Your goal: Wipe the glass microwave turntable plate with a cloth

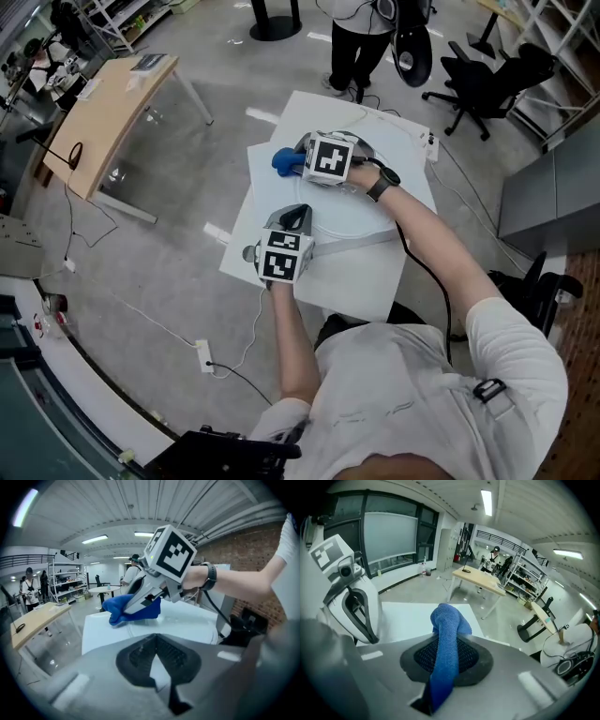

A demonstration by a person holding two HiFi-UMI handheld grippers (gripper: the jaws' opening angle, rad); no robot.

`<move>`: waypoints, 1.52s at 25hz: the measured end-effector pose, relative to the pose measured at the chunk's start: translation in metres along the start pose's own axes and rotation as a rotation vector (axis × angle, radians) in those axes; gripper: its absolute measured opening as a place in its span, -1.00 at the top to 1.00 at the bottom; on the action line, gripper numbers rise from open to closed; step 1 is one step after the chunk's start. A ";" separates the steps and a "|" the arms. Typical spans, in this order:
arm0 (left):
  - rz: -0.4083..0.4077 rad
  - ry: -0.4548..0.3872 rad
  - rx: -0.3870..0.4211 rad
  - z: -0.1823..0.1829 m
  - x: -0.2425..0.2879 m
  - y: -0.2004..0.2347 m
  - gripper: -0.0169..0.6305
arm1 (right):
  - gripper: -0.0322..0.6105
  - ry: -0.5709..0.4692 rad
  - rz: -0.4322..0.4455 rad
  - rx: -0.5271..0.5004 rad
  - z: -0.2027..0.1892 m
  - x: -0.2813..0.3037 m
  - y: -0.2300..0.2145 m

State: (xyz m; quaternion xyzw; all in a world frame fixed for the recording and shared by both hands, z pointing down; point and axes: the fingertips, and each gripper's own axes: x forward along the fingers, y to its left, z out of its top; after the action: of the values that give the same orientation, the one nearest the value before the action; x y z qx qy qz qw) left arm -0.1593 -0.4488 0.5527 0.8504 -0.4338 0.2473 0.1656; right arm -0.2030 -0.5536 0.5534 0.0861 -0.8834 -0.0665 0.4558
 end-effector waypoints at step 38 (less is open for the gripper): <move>0.129 -0.080 -0.091 0.023 -0.031 0.040 0.94 | 0.74 0.185 0.207 0.065 -0.163 -0.154 0.163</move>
State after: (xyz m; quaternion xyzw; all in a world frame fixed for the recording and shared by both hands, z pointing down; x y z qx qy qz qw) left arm -0.2014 -0.4625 0.5191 0.8214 -0.5048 0.2034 0.1706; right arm 0.0025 -0.3676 0.5573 0.0150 -0.8435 0.0177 0.5367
